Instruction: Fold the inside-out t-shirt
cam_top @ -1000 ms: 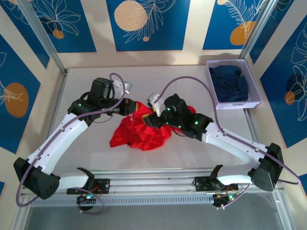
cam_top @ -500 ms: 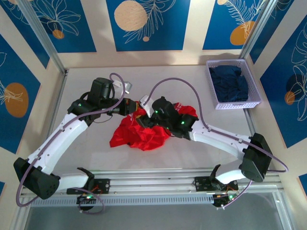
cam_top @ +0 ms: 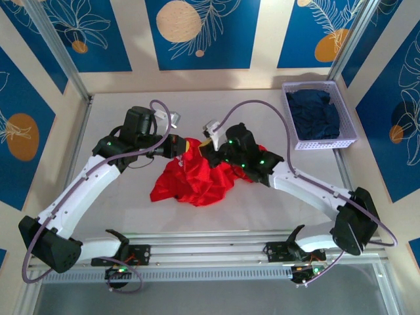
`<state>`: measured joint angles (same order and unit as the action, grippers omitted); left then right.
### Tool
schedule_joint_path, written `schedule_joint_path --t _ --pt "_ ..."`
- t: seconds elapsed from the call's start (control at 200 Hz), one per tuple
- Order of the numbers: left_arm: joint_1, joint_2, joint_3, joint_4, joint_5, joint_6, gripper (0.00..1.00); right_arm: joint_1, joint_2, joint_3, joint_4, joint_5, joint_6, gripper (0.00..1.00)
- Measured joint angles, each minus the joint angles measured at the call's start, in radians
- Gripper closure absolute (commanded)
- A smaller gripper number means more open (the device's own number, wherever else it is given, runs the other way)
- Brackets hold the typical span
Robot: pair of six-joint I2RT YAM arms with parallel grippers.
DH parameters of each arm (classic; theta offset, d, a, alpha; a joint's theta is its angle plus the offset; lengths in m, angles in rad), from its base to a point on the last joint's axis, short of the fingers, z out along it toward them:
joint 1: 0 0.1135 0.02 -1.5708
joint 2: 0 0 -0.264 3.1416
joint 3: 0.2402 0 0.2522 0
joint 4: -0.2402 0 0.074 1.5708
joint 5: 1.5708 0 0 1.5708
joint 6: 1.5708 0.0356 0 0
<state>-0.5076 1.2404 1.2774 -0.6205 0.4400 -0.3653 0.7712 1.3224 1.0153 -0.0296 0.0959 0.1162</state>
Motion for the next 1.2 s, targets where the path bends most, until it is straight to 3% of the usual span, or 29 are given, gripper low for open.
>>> schedule_joint_path --t 0.335,0.55,0.735,1.2 --pt "0.001 0.003 0.0 0.0 -0.067 0.027 1.0 -0.129 -0.102 -0.026 -0.026 -0.27 0.076 1.0" --pt "-0.01 0.018 -0.029 0.024 -0.095 0.073 0.84 -0.189 -0.102 -0.024 -0.014 -0.389 0.242 1.0" --pt "-0.028 0.023 -0.098 0.058 -0.125 0.075 0.71 -0.19 -0.101 -0.018 0.012 -0.418 0.328 1.0" --pt "-0.041 0.088 -0.131 0.098 -0.158 0.041 0.55 -0.189 -0.102 -0.015 0.027 -0.413 0.363 1.0"
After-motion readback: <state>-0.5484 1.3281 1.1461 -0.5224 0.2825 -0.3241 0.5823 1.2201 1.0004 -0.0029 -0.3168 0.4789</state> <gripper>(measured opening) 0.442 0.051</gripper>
